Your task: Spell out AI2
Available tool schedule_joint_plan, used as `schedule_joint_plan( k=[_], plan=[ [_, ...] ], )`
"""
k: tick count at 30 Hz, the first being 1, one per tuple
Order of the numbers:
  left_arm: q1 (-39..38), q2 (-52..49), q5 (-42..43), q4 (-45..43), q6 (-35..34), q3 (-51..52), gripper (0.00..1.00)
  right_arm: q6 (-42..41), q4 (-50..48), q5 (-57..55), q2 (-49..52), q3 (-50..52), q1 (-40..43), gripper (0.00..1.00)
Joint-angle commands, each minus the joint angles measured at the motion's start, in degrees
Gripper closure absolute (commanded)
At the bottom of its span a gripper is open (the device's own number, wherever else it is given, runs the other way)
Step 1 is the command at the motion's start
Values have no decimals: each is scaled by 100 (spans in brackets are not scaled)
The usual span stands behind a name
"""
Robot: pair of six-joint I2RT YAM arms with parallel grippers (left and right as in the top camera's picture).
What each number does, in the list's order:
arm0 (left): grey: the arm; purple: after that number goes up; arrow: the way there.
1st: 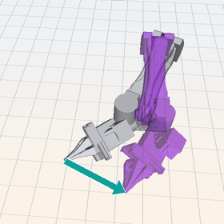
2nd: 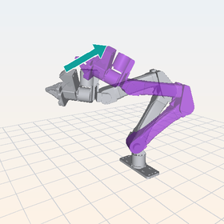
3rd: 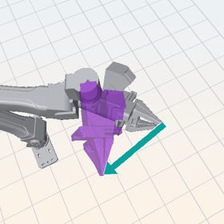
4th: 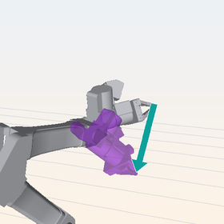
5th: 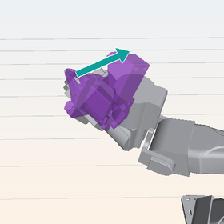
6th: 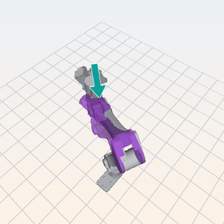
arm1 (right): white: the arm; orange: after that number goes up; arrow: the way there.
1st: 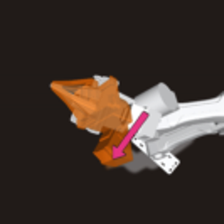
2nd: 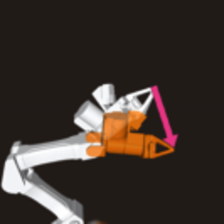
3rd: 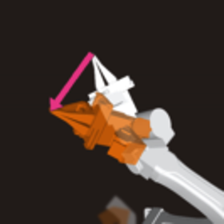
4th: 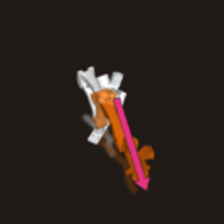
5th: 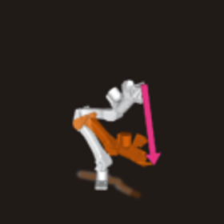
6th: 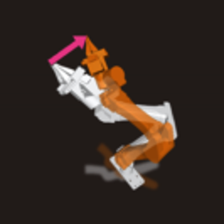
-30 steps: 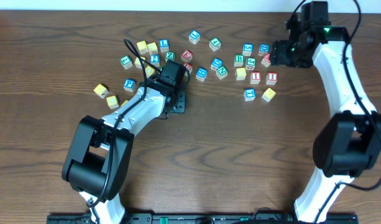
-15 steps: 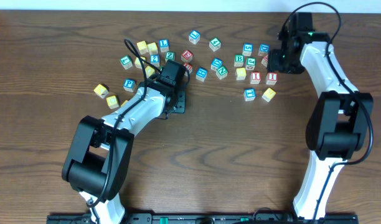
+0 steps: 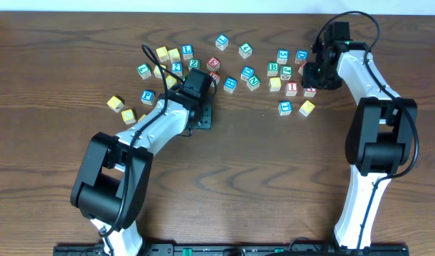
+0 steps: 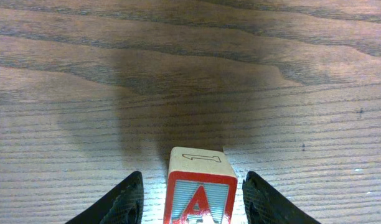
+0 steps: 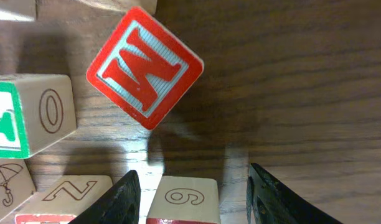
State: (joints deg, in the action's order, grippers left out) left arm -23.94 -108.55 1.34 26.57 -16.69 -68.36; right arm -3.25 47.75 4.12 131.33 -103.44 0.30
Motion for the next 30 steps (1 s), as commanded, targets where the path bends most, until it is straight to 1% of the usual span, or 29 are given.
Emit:
schedule_joint_plan(
  k=[1,6,11,12,19,22,26,27,29,30],
  plan=[
    [15,-2,-48,11,13,20,49,50,7,76,26,-55,0,52],
    [15,-2,-48,11,13,20,49,48,4,76,26,22,0,61],
    [15,0,-48,13,13,20,49,50,-4,72,28,127,0,64],
    [15,0,-48,13,13,20,49,52,-17,72,26,138,0,67],
    [15,9,-48,13,13,20,50,55,-42,72,24,127,15,77],
    [15,57,-48,28,13,9,49,57,68,72,13,52,26,81],
    [15,262,-52,48,15,-17,49,55,455,72,-76,-262,52,88],
    [15,323,-52,46,15,-26,49,55,573,74,-131,-369,59,89],
    [15,509,-52,59,17,-74,49,55,815,74,-238,-590,57,86],
    [15,614,-52,59,17,-90,45,55,973,52,-302,-721,57,86]
  ],
)
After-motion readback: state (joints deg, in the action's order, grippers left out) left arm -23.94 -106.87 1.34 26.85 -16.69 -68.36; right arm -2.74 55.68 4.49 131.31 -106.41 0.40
